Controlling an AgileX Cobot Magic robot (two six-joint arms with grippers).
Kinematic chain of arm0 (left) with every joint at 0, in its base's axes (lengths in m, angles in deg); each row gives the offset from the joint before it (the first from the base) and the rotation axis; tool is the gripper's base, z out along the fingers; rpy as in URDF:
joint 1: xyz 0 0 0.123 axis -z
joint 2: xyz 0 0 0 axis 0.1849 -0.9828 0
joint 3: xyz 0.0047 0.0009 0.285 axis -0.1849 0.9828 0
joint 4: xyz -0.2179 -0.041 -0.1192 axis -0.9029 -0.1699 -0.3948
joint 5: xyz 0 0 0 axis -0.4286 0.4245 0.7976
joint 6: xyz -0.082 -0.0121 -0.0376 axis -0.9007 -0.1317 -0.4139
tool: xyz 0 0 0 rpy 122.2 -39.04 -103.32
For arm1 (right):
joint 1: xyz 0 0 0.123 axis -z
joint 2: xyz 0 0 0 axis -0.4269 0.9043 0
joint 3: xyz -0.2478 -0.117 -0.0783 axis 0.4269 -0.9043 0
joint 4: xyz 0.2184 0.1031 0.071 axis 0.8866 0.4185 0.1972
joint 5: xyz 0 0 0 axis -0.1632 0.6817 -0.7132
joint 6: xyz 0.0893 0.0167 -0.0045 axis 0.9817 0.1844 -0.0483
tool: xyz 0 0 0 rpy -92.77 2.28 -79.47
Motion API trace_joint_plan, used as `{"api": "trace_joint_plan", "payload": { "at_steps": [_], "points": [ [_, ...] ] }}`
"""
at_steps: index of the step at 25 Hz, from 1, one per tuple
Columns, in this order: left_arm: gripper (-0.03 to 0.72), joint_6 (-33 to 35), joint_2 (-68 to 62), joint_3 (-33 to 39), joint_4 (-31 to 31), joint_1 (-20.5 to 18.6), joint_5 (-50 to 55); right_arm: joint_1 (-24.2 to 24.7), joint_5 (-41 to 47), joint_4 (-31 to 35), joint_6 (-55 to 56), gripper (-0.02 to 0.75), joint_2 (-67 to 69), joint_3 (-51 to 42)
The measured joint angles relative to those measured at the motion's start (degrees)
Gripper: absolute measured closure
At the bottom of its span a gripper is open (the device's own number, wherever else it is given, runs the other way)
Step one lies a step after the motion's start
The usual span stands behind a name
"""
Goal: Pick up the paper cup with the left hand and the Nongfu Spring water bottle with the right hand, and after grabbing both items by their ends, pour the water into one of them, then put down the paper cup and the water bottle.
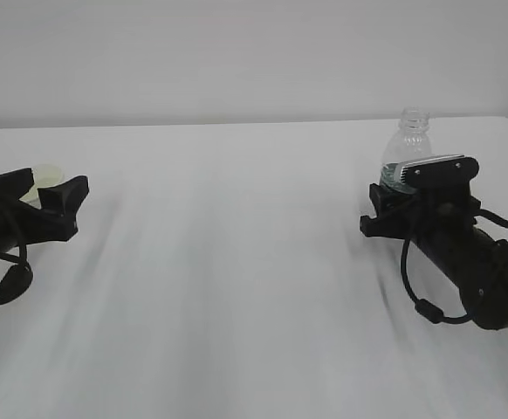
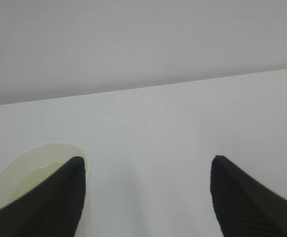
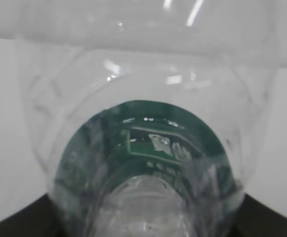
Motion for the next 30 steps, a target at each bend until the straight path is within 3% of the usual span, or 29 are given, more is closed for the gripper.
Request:
{"api": "trace_joint_plan", "payload": {
  "at_steps": [15, 30],
  "points": [
    [0.135, 0.13, 0.00, 0.00, 0.00, 0.00, 0.94, 0.00, -0.42, -1.28, 0.00, 0.326, 0.76, 0.03],
    [0.142, 0.13, 0.00, 0.00, 0.00, 0.00, 0.99, 0.00, -1.35, -1.56, 0.00, 0.153, 0.76, 0.01]
  ]
}}
